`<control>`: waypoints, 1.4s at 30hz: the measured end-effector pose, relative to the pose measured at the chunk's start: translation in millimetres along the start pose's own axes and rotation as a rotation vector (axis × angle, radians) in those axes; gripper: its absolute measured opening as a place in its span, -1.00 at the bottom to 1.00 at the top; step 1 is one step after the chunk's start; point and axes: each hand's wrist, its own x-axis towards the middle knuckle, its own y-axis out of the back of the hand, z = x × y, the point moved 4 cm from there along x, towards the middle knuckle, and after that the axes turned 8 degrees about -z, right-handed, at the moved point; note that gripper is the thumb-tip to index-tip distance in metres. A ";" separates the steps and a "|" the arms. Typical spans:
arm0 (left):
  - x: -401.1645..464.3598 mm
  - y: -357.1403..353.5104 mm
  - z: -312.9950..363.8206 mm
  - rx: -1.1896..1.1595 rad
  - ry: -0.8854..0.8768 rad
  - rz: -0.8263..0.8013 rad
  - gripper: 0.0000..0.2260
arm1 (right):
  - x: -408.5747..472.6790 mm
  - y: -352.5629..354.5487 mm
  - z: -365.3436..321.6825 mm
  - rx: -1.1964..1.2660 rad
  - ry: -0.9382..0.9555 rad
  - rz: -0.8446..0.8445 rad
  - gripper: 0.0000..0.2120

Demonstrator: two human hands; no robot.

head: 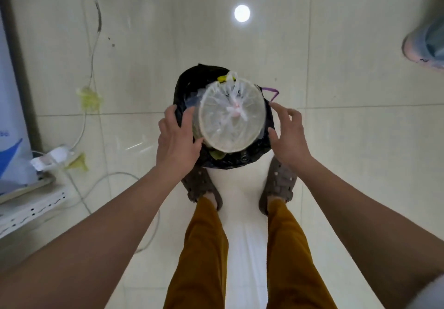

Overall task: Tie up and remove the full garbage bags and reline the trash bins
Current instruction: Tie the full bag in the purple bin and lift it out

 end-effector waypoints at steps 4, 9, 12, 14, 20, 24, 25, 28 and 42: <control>10.7 -9.1 -18.2 -0.110 -0.070 -0.035 -0.50 | 2.1 -24.8 9.5 0.202 -0.099 0.056 -0.46; 13.8 -0.4 -23.5 -0.257 -0.060 -0.079 -0.51 | -6.2 -29.1 15.3 0.313 -0.245 0.137 -0.71; 11.1 11.3 -21.3 -0.266 -0.067 -0.044 -0.51 | -15.8 -24.3 9.7 0.328 -0.240 0.181 -0.80; 10.4 20.9 -20.1 -0.285 -0.064 -0.004 -0.53 | -23.2 -23.6 1.5 0.323 -0.210 0.176 -0.79; 18.0 38.0 -22.8 -0.378 -0.005 0.113 -0.55 | -26.4 -28.7 -5.4 0.360 -0.231 0.060 -0.80; 18.2 30.8 -27.6 -0.569 0.113 0.128 -0.43 | -6.9 -15.4 -3.6 0.425 -0.299 0.152 -0.68; 16.9 26.4 -28.8 -0.634 0.163 0.133 -0.41 | 0.8 -11.4 -2.6 0.439 -0.314 0.180 -0.61; 12.6 8.5 -34.2 -0.710 0.338 0.097 -0.46 | 27.1 -4.7 -1.0 0.501 -0.378 0.165 -0.42; -10.1 2.6 -38.0 -0.864 0.449 -0.096 -0.87 | 15.3 7.8 -12.8 0.868 -0.464 0.132 -0.84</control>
